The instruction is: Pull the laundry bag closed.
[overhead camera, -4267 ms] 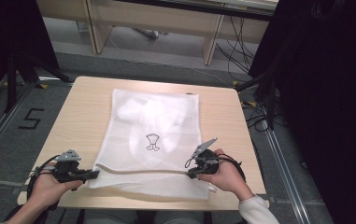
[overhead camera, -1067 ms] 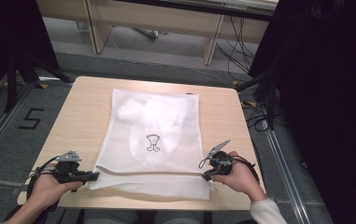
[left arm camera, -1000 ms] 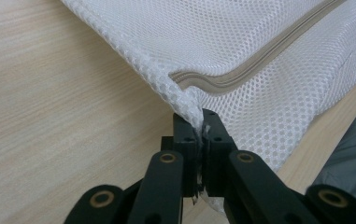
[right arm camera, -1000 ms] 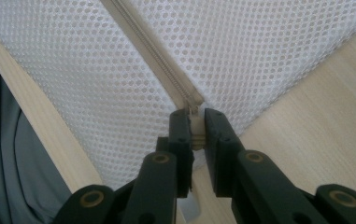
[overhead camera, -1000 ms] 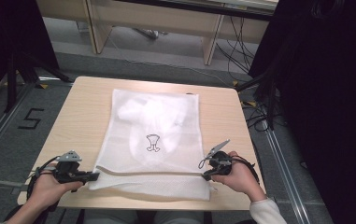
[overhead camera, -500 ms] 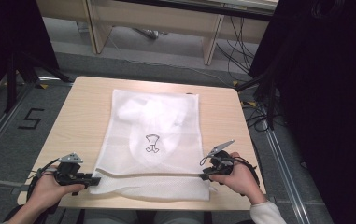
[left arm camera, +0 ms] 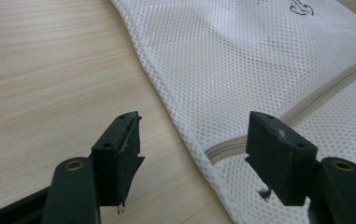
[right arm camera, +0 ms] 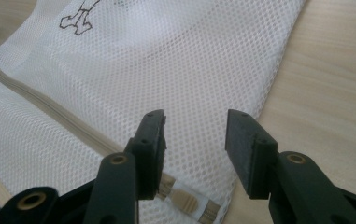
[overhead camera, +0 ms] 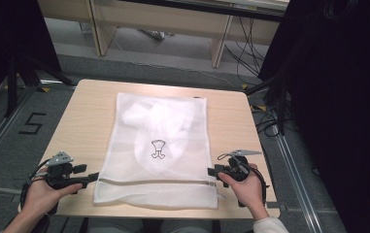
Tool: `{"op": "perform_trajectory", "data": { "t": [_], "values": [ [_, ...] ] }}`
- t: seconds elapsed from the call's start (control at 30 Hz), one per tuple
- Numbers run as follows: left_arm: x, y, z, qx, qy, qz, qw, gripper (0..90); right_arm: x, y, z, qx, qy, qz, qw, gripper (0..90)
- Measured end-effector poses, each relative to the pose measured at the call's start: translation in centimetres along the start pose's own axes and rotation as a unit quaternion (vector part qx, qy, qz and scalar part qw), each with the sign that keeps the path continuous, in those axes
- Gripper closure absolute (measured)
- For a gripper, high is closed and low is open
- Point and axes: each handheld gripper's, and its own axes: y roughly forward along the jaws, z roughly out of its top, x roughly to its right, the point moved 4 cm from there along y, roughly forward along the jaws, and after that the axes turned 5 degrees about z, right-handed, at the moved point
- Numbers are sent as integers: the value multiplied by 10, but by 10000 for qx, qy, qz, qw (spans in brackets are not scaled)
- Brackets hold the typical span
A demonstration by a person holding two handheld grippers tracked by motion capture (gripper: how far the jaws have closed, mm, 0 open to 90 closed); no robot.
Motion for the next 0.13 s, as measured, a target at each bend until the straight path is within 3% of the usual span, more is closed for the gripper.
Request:
{"op": "perform_trajectory", "data": {
  "t": [0.13],
  "values": [
    [1,0,1,32,77,-30,10000,364,1,0,-2,-9,82,-33,10000,583]
  ]
}}
